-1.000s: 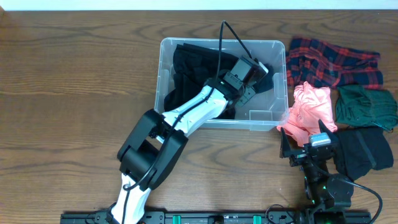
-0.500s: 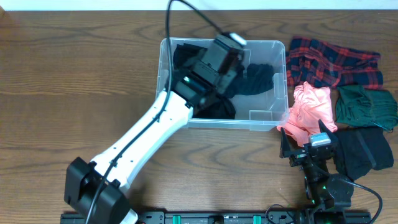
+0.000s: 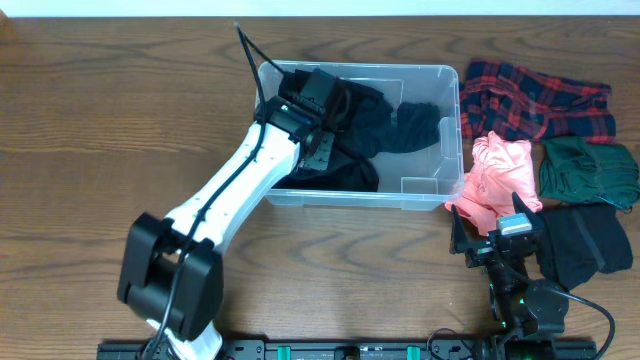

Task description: Pack container

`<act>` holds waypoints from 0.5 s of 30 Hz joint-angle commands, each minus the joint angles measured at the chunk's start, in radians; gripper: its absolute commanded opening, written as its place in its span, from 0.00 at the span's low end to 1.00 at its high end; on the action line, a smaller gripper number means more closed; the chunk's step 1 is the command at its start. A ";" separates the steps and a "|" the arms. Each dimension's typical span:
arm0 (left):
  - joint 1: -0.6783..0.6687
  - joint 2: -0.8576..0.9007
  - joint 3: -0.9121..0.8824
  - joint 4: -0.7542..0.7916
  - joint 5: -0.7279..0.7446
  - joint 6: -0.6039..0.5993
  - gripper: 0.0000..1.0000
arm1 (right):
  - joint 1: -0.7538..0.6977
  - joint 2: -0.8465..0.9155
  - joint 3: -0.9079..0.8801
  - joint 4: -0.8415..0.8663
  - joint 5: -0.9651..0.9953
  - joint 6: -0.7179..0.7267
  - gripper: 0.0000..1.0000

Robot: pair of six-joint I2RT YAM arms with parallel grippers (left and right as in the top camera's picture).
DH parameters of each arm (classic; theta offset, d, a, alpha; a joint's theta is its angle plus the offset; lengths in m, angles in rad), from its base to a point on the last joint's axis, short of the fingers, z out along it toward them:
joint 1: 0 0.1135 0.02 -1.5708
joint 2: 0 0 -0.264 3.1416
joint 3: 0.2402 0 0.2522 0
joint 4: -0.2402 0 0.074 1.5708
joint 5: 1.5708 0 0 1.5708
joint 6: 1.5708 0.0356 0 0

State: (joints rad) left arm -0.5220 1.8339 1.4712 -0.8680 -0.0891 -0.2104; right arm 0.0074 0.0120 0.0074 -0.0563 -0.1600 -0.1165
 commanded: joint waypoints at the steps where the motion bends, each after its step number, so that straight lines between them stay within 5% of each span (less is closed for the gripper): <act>1: 0.008 0.062 -0.029 0.004 0.095 -0.035 0.06 | -0.008 -0.003 -0.002 -0.003 0.003 -0.004 0.99; 8: 0.009 0.095 -0.011 0.024 0.116 -0.035 0.06 | -0.008 -0.003 -0.002 -0.003 0.003 -0.004 0.99; 15: 0.035 -0.072 0.135 0.033 0.040 -0.027 0.06 | -0.008 -0.003 -0.002 -0.003 0.003 -0.004 0.99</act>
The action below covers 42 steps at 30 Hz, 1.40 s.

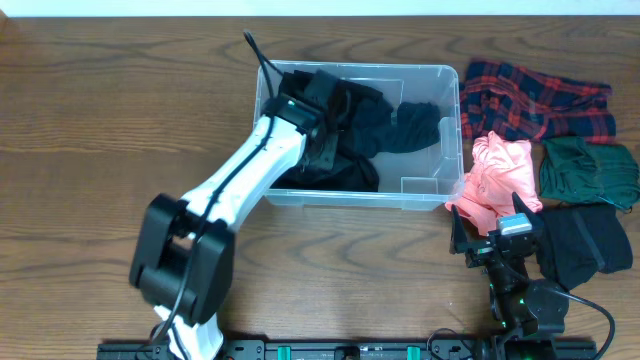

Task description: Pack container

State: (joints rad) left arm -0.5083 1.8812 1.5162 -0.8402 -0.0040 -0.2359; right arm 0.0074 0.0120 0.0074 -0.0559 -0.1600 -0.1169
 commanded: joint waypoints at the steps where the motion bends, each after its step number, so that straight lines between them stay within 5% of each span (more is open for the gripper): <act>1: 0.032 -0.146 0.105 0.006 -0.092 -0.002 0.06 | -0.008 -0.003 -0.002 -0.004 0.003 -0.003 0.99; 5: 0.129 -0.272 0.116 0.015 -0.300 -0.002 0.10 | -0.008 -0.003 -0.002 -0.004 0.003 -0.003 0.99; 8: 0.245 -0.335 0.115 0.003 -0.323 -0.002 0.40 | -0.008 -0.003 -0.002 -0.004 0.003 -0.003 0.99; 11: 0.380 -0.363 0.115 -0.005 -0.323 -0.002 0.79 | -0.008 -0.003 -0.002 -0.004 0.003 -0.003 0.99; 14: 0.501 -0.364 0.115 -0.018 -0.323 -0.002 0.98 | -0.008 -0.003 -0.002 -0.004 0.003 -0.003 0.99; 24: 0.706 -0.362 0.115 -0.042 -0.323 -0.002 0.98 | -0.008 -0.003 -0.002 -0.004 0.003 -0.003 0.99; 38: 0.719 -0.362 0.115 -0.042 -0.323 -0.002 0.98 | -0.008 -0.003 0.004 0.045 0.047 -0.044 0.99; 42: 0.719 -0.362 0.115 -0.042 -0.323 -0.002 0.98 | -0.008 0.018 0.088 -0.025 0.267 0.040 0.99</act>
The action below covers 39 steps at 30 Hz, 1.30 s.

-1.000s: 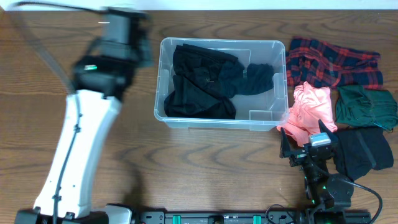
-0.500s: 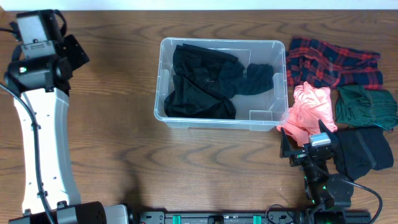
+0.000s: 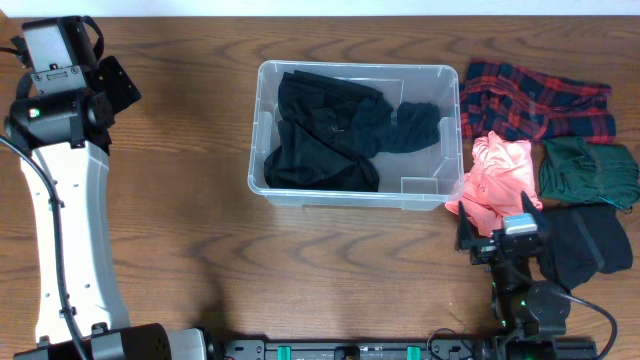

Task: Pack container
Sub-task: 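Reach right gripper to the black garment and grasp it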

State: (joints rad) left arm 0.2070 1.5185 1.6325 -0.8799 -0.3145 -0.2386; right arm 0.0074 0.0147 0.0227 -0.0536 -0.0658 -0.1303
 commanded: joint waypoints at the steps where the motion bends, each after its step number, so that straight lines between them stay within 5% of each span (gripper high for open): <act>1: 0.003 0.001 -0.002 -0.002 -0.013 0.001 0.98 | -0.008 0.032 0.103 -0.052 0.226 0.055 0.99; 12: 0.003 0.001 -0.002 -0.002 -0.013 0.001 0.98 | -0.080 0.593 0.519 -0.166 0.374 -0.004 0.99; 19: 0.003 0.001 -0.002 -0.002 -0.013 0.001 0.98 | -0.280 1.000 0.787 -0.340 0.159 0.048 0.99; 26: 0.003 0.001 -0.002 -0.002 -0.013 0.001 0.98 | -0.329 1.217 0.834 -0.327 -0.014 0.053 0.99; 32: 0.003 0.001 -0.002 -0.002 -0.013 0.001 0.98 | -0.346 1.281 0.834 -0.367 -0.014 0.305 0.98; 35: 0.003 0.001 -0.002 -0.002 -0.013 0.001 0.98 | -0.383 1.266 0.851 -0.496 0.132 0.510 0.81; 39: 0.003 0.001 -0.002 -0.002 -0.013 0.001 0.98 | -0.412 1.213 0.883 -0.699 0.362 0.665 0.99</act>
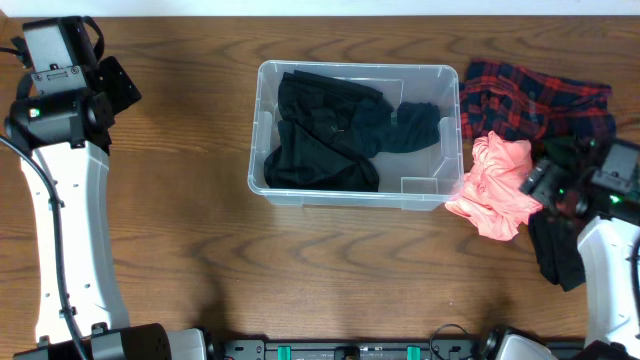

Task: Pack container
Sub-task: 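Reach right gripper to the black garment and grasp it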

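Observation:
A clear plastic container (256, 130) stands at mid-table with black clothes (320, 140) piled inside. Just right of it lies a pink garment (495, 185). My right gripper (541, 181) is at that garment's right edge, reaching in from the right side; how its jaws stand is not visible. My left gripper (118, 85) is raised at the far left of the table, open and holding nothing.
A red plaid garment (530, 95) lies at the back right. A dark green garment (572, 150) is mostly covered by my right arm. A black garment (555, 250) lies under that arm near the right edge.
My right arm has moved from the front edge to the right side, with its gripper now at the pink garment. The pink garment sits a little lower and flatter. The left arm is unchanged.
My left gripper was down in the container among the black clothes at the two oldest moments. Then it was raised at the far left, with the clothes left in the bin. The right arm stayed parked at the front until now, when it is at the pink garment.

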`<act>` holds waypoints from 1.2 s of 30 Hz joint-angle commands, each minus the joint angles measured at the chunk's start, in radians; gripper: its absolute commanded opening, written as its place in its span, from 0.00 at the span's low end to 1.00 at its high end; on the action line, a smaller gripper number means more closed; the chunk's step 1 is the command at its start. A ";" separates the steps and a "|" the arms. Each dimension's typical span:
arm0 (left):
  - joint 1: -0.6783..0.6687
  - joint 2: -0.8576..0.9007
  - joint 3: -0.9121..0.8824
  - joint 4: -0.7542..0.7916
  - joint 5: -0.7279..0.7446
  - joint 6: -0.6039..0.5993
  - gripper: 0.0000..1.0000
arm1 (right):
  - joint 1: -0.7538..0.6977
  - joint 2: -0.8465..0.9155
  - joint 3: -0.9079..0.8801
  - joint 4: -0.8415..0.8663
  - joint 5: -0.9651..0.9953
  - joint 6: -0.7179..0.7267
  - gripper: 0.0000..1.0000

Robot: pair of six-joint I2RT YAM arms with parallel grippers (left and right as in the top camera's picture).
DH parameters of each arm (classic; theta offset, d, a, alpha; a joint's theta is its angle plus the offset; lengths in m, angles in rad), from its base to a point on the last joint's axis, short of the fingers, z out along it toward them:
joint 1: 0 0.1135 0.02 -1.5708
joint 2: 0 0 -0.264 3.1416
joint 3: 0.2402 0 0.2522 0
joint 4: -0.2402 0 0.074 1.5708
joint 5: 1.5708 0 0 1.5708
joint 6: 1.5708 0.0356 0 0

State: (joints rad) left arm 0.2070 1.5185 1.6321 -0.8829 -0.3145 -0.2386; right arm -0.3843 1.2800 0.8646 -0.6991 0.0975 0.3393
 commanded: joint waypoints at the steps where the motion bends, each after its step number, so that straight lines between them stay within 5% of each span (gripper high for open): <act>1: 0.003 0.001 -0.001 0.001 -0.013 0.001 0.98 | -0.027 -0.072 0.047 -0.089 0.226 0.200 0.99; 9: 0.003 0.001 -0.001 0.001 -0.013 0.001 0.98 | -0.162 -0.140 0.053 -0.245 0.156 0.251 0.99; 19: 0.003 0.001 -0.001 0.001 -0.013 0.001 0.98 | -0.387 -0.040 0.053 -0.179 0.025 0.176 0.97; 36: 0.003 0.001 -0.001 0.001 -0.013 0.000 0.98 | -0.396 0.312 0.053 -0.087 0.041 0.081 0.94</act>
State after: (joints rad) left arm 0.2070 1.5185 1.6321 -0.8825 -0.3145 -0.2386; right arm -0.7723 1.5509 0.9028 -0.7986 0.1307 0.4438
